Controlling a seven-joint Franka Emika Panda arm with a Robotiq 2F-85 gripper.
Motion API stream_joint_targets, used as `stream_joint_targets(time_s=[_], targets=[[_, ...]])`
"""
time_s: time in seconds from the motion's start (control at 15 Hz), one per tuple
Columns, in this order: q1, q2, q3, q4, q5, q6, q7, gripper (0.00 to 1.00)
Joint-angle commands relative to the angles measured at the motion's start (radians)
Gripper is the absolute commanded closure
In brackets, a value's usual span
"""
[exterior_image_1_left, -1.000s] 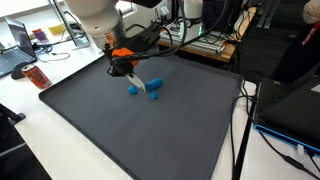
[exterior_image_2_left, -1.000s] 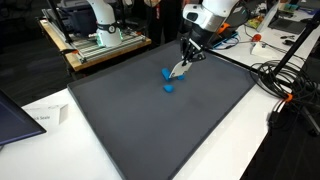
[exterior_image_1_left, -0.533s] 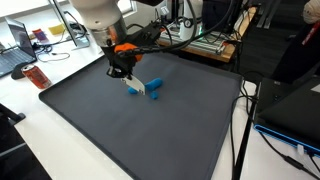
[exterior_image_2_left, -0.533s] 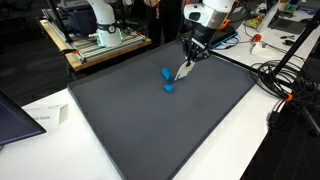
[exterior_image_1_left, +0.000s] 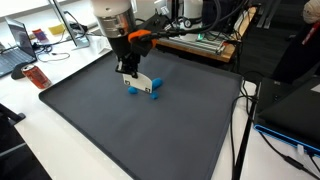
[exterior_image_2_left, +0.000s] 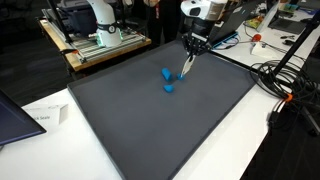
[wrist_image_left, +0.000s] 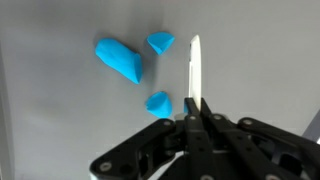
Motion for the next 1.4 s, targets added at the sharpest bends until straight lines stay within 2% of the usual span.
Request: stream_joint_targets(time_s=[0.0,0.4,0.73,1.33], targets=[[-0.028,-0.093,0.031,-0.125,0.053,0.081,-0.148,0.99],[-0.076,-0.156,0.058,-0.216,0.203,0.119,-0.443,0.99],[-0.115,-0.191,0.048,-0.266,0.297,0.122,-0.696,0.99],[-0.15,-0.187,0.035,-0.292,0.378,0.194,-0.962,0.99]])
